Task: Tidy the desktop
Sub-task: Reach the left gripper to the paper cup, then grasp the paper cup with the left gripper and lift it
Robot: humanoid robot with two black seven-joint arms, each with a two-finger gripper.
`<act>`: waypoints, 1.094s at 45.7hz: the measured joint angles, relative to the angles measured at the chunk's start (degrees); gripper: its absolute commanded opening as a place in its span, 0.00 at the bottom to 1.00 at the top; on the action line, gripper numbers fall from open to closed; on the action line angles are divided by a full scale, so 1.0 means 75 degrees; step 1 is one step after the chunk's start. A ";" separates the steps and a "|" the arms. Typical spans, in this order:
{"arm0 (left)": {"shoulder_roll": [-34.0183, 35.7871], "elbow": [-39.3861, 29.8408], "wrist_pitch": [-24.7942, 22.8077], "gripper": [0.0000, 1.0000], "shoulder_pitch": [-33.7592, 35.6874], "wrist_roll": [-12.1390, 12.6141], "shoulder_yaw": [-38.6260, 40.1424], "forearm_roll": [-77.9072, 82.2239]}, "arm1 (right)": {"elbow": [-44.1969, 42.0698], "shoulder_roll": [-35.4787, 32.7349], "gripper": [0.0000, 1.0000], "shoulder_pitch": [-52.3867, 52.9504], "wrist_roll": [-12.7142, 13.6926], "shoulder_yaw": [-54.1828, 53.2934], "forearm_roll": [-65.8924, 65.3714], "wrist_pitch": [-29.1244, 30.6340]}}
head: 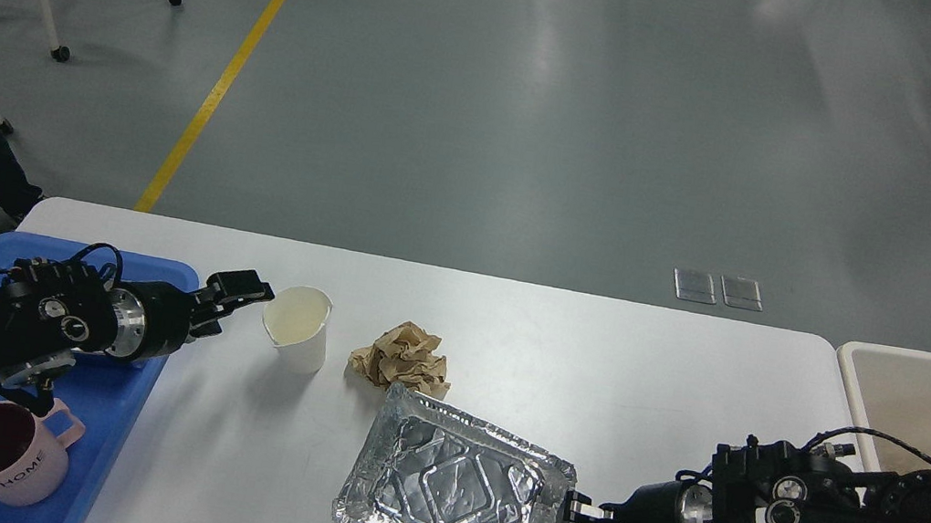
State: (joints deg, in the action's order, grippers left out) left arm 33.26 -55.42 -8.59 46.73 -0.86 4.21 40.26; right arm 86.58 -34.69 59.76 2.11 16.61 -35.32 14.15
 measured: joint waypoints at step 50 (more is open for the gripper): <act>-0.1012 0.0768 0.0142 0.00 0.0482 -0.0362 -0.1337 0.0429 | 0.0010 -0.0016 0.00 -0.0103 -0.0047 -0.0070 -0.0019 -0.0058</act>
State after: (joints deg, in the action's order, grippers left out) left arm 25.67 -49.66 -7.53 50.35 -3.57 -5.82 43.48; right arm 86.66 -34.82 58.99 1.76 16.09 -35.47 13.72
